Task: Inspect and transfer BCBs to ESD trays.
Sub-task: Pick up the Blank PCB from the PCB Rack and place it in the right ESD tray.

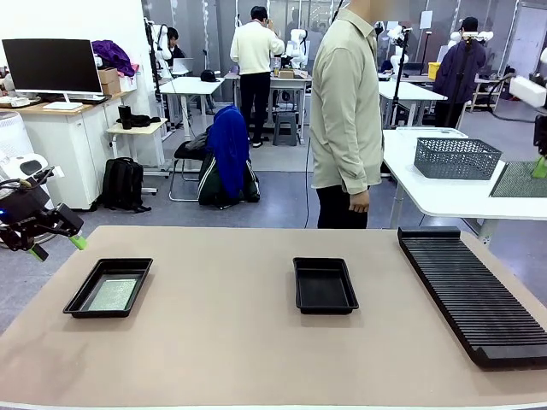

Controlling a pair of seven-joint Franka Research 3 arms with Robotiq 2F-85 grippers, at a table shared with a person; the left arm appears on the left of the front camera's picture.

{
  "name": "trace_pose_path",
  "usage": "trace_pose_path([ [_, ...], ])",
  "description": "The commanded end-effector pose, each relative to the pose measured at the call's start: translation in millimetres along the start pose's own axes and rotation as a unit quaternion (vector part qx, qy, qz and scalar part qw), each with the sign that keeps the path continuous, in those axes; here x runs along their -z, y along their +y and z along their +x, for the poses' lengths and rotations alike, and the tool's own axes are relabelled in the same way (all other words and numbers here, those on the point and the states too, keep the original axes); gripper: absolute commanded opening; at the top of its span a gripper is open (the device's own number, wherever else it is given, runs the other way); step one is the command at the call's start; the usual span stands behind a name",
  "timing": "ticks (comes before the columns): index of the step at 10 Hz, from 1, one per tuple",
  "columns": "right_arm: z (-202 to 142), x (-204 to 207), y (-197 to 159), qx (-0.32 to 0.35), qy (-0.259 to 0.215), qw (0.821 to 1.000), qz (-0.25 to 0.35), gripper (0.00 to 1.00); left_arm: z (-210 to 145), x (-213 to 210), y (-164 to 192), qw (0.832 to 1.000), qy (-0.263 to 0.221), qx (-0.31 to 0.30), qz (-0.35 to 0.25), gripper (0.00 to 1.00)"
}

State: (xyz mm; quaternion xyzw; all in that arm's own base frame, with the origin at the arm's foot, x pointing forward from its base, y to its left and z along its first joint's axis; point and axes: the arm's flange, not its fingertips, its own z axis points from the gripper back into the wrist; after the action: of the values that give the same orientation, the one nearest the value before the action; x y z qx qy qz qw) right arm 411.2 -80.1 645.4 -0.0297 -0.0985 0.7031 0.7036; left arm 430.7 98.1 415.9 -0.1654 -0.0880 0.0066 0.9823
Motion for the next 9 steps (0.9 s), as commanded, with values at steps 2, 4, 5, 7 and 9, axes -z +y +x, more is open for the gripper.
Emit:
trace_pose_path([
  [2, -6.0, -30.6, -14.8, 0.014, -0.015, 1.000, 0.008, 0.00, 0.7, 0.9, 1.4, 1.000, -0.005, 0.000, -0.001, 1.00],
  [4, -7.5, -37.7, -22.2, 0.017, -0.019, 1.000, 0.007, 0.00, 0.7, 0.9, 1.4, 1.000, -0.005, 0.000, -0.001, 1.00],
  [5, -9.5, -39.2, -24.9, 0.020, -0.021, 1.000, 0.008, 0.00, 0.7, 0.9, 1.4, 1.000, -0.005, 0.000, -0.001, 1.00],
  [7, -9.9, -36.7, -13.3, 0.010, -0.004, 1.000, -0.001, 0.00, 0.7, 0.9, 1.4, 1.000, -0.005, 0.000, -0.001, 1.00],
  [9, -9.9, -36.7, -13.3, 0.010, -0.004, 1.000, -0.001, 0.00, 0.7, 0.9, 1.4, 1.000, -0.005, 0.000, -0.001, 1.00],
])
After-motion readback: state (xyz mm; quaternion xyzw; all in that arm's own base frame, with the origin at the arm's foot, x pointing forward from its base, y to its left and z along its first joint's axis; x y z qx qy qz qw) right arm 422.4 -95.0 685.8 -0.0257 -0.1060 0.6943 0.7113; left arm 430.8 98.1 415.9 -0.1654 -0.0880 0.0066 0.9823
